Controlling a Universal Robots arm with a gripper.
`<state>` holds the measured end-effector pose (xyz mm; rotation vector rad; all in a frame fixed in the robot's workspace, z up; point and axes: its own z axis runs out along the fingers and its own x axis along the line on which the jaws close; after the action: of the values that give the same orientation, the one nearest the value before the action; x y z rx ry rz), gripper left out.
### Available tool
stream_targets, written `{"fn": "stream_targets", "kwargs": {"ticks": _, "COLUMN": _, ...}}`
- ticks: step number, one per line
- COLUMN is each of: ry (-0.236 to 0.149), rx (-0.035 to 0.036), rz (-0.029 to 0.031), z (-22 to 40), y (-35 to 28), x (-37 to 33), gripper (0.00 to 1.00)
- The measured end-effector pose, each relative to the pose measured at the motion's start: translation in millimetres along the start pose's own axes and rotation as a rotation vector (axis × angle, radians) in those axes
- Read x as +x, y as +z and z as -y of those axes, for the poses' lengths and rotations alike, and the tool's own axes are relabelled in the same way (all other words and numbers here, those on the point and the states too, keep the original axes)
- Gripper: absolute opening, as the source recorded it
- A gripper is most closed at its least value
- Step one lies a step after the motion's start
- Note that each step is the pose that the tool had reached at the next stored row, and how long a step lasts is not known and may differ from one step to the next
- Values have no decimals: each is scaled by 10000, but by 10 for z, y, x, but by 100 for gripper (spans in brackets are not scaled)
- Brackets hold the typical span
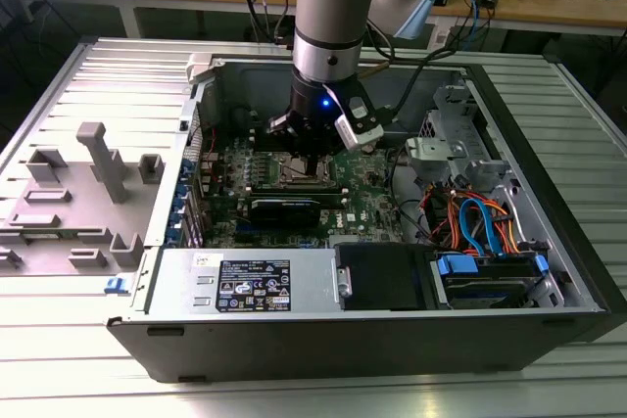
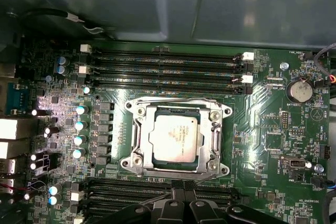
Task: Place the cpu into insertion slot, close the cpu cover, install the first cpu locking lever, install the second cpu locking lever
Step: 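Install the second cpu locking lever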
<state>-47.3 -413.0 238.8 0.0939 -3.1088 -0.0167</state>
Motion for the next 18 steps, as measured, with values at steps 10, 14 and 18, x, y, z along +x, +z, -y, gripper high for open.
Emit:
{"fn": "stream_targets", "kwargs": {"ticks": 10, "ry": 3, "rx": -18, "rz": -204, "z": 5, "y": 1, "x": -4, "gripper": 11}}
{"fn": "stream_targets", "kwargs": {"ticks": 14, "ry": 2, "rx": -44, "rz": -210, "z": 31, "y": 0, "x": -2, "gripper": 11}}
{"fn": "stream_targets", "kwargs": {"ticks": 18, "ry": -5, "rx": -222, "rz": -239, "z": 54, "y": 6, "x": 0, "gripper": 11}}
